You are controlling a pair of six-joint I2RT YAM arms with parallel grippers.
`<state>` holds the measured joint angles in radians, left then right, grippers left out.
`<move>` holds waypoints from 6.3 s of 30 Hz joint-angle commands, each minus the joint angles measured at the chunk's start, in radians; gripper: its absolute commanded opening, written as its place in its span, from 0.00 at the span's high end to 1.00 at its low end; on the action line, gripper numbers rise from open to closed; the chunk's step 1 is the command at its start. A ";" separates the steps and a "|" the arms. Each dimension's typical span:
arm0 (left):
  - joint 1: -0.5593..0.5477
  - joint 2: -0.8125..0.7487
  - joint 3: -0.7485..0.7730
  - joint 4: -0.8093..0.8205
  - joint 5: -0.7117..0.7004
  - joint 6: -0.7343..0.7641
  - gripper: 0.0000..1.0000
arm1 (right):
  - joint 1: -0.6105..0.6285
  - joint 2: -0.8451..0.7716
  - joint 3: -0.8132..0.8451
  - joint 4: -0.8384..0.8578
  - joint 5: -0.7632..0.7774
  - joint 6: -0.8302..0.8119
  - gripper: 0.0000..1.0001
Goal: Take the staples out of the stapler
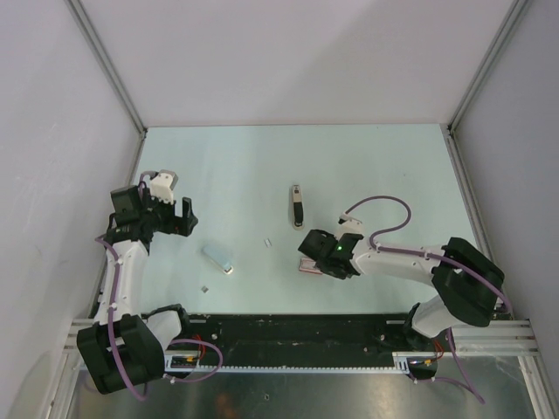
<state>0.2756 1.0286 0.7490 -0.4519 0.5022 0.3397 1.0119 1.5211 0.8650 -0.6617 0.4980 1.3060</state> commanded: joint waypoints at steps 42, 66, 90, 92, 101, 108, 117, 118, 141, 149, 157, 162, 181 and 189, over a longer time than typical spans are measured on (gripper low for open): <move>-0.137 0.015 -0.026 0.004 0.005 0.044 0.14 | 0.010 0.195 0.307 0.284 -0.011 -0.509 0.53; -0.741 0.310 0.055 -0.021 0.060 0.911 0.06 | -0.240 -0.208 0.170 0.132 -0.079 -0.570 0.46; -0.828 0.734 0.350 -0.223 -0.004 1.299 0.22 | -0.554 -0.404 -0.031 0.218 -0.400 -0.670 0.46; -0.827 0.755 0.374 -0.243 0.003 1.294 0.24 | -0.560 -0.397 -0.031 0.222 -0.406 -0.675 0.46; -0.846 0.784 0.396 -0.255 0.028 1.255 0.30 | -0.566 -0.358 -0.031 0.245 -0.422 -0.675 0.47; -0.865 0.812 0.414 -0.257 0.029 1.190 0.33 | -0.562 -0.336 -0.031 0.256 -0.418 -0.672 0.47; -0.866 0.811 0.408 -0.256 0.013 1.146 0.47 | -0.559 -0.314 -0.033 0.268 -0.416 -0.665 0.48; -0.866 0.814 0.411 -0.256 0.004 1.136 0.51 | -0.558 -0.313 -0.034 0.269 -0.416 -0.665 0.48; -0.811 0.836 0.545 -0.254 0.030 0.869 0.56 | -0.519 -0.318 -0.043 0.261 -0.387 -0.654 0.49; -0.808 0.772 0.488 -0.257 0.032 0.853 0.41 | -0.511 -0.312 -0.043 0.269 -0.386 -0.653 0.49; -0.809 0.726 0.473 -0.259 0.078 0.765 0.34 | -0.502 -0.306 -0.043 0.270 -0.378 -0.654 0.49; -0.824 0.762 0.470 -0.259 0.036 0.720 0.34 | -0.500 -0.307 -0.043 0.272 -0.376 -0.652 0.49; -0.842 0.888 0.527 -0.228 -0.082 0.584 0.40 | -0.498 -0.312 -0.043 0.268 -0.369 -0.654 0.49; -0.858 0.892 0.520 -0.216 -0.095 0.566 0.45 | -0.497 -0.308 -0.043 0.271 -0.369 -0.654 0.49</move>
<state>-0.5663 1.8988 1.2495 -0.6739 0.4118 0.9390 0.5095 1.2156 0.8227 -0.4129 0.1085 0.6537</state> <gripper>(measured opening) 0.567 0.506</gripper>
